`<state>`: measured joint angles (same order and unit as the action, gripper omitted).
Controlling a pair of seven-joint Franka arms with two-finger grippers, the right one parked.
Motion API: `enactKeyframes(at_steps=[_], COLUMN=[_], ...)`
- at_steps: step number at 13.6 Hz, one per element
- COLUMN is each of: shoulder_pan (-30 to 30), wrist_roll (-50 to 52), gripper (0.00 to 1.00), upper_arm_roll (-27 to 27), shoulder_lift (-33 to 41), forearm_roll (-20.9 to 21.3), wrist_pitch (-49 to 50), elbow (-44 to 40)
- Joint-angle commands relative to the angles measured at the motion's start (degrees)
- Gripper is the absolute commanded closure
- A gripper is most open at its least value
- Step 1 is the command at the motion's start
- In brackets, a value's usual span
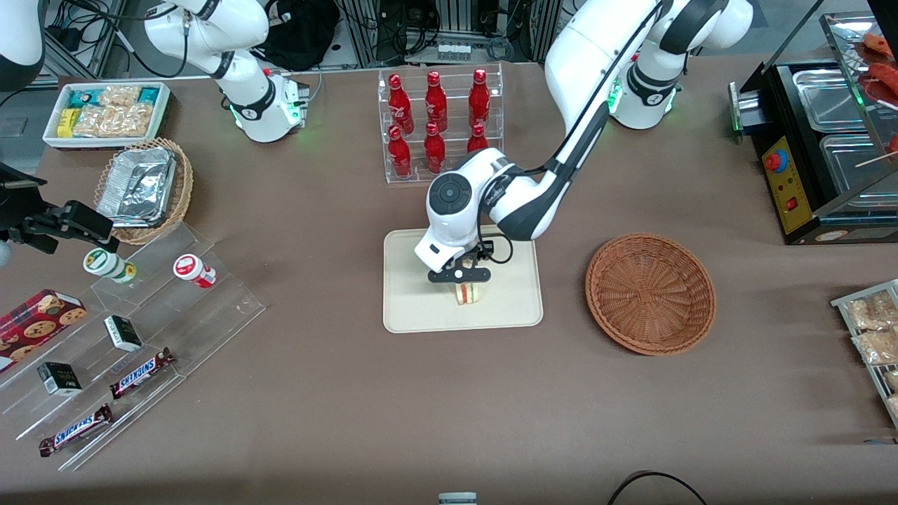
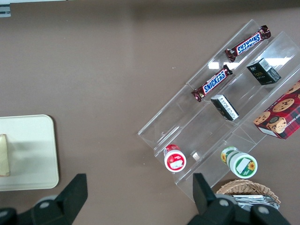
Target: Place sandwich from basket to tray
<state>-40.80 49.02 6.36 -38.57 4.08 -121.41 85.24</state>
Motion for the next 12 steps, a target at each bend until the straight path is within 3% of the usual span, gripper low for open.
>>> enactKeyframes(at_steps=[1,8,12], shoulder_pan=[1.1,13.1,22.9], wrist_roll=[1.5,-0.1,-14.2], gripper=[0.0,0.0,0.0], upper_arm_roll=[-0.6,-0.6,-0.6], shoulder_lift=[7.5,25.3,32.4], forearm_roll=[0.0,0.0,-0.1], wrist_pitch=[6.8,24.2,32.0], elbow=[1.0,3.5,5.3])
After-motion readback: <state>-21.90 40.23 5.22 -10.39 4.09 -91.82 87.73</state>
